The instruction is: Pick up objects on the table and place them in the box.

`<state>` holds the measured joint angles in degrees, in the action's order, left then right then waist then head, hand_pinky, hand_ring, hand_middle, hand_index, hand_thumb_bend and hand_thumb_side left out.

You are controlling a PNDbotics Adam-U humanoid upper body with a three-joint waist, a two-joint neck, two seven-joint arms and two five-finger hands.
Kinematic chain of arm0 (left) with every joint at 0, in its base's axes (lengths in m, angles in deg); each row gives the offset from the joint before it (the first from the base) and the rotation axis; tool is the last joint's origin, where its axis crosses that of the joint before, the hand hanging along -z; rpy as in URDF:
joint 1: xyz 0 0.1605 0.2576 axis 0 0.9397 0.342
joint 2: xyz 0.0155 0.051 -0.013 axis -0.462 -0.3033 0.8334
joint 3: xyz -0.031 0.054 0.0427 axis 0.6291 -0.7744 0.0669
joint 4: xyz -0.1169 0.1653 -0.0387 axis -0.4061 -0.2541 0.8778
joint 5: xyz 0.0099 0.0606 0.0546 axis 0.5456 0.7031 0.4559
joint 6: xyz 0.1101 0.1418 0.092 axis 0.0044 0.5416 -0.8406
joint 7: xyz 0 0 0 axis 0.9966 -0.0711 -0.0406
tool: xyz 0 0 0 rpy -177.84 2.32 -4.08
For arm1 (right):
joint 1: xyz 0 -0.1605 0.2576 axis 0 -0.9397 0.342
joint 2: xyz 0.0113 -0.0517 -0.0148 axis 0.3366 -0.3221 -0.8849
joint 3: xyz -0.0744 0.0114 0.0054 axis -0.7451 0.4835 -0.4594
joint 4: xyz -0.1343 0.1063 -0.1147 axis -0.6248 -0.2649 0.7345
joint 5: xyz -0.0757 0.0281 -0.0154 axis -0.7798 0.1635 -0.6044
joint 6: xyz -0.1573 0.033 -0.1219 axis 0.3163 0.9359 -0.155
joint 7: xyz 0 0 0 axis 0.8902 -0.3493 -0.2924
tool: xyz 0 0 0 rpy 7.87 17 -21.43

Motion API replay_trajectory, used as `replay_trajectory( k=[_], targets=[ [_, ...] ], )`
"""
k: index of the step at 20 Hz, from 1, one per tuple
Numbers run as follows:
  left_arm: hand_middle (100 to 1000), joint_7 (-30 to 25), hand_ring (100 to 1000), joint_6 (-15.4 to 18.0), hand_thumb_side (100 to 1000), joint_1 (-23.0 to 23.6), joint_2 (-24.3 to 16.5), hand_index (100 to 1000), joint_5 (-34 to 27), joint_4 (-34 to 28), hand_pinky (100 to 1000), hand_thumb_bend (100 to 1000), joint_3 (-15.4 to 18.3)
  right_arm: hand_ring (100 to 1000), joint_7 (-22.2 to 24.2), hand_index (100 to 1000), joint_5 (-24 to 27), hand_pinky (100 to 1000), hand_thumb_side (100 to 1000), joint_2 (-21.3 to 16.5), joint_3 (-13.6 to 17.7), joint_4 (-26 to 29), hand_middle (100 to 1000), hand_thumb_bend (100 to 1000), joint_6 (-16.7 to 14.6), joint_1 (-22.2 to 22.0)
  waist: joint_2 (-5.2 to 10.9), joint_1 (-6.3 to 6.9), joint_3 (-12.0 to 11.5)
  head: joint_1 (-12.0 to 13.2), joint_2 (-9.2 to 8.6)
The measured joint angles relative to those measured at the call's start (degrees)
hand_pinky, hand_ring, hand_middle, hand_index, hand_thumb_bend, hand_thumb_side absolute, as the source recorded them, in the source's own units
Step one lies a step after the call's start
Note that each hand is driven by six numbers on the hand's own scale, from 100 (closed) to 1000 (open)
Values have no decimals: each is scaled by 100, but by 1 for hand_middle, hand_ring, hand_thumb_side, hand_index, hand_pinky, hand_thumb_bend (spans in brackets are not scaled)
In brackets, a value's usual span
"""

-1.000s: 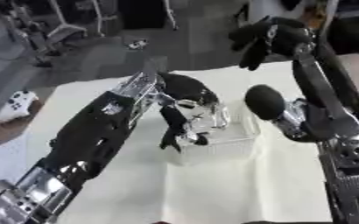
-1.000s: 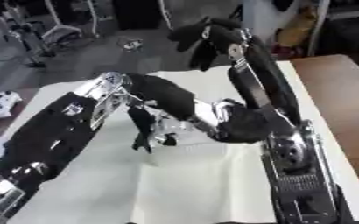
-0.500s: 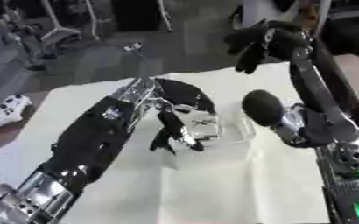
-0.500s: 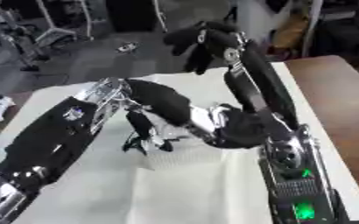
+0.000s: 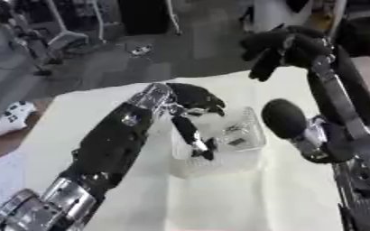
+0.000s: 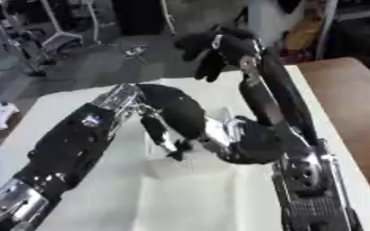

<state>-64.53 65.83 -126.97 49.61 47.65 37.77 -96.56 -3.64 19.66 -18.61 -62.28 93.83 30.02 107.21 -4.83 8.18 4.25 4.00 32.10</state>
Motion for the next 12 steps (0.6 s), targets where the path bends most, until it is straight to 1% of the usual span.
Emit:
replay_trajectory(
  k=[1, 2, 4, 6, 8, 9, 12],
  targets=[
    [645, 228, 581, -89, 1000, 222, -173, 682, -269, -243, 544, 111, -36, 500, -4, 763, -5, 457, 1000, -21, 3, 0, 590, 699, 6, -2, 20, 3, -45, 0, 46],
    [611, 415, 531, -185, 1000, 485, -357, 656, -609, -485, 480, 100, -88, 500, -10, 763, -11, 457, 1000, -48, 12, 0, 590, 701, 14, -6, 35, 7, -95, -1, 86],
    [583, 689, 466, -402, 996, 1001, -700, 612, -1382, -998, 406, 100, -190, 499, -23, 763, -32, 455, 1000, -121, 35, 0, 590, 707, 30, -37, 42, 7, -171, -3, 113],
    [566, 848, 416, -646, 983, 1564, -898, 596, -2263, -1583, 362, 112, -242, 498, -42, 762, -55, 453, 1000, -192, 71, 0, 589, 715, 59, -49, 42, -2, -234, -33, 87],
    [548, 899, 385, -939, 980, 2238, -943, 598, -3243, -2274, 334, 127, -232, 497, -51, 762, -73, 452, 1000, -262, 107, 0, 588, 720, 101, -50, 42, -56, -319, -74, -2],
    [516, 909, 346, -1105, 968, 2558, -941, 587, -3745, -2659, 305, 148, -217, 496, -61, 760, -82, 451, 1000, -288, 125, 0, 586, 724, 118, -50, 38, -99, -358, -107, -64],
    [503, 1113, 333, -1531, 959, 3276, -923, 577, -5162, -3970, 297, 175, -149, 496, -81, 759, -107, 450, 1000, -376, 166, 0, 585, 736, 169, -51, 34, -203, -514, -256, -298]
  ],
)
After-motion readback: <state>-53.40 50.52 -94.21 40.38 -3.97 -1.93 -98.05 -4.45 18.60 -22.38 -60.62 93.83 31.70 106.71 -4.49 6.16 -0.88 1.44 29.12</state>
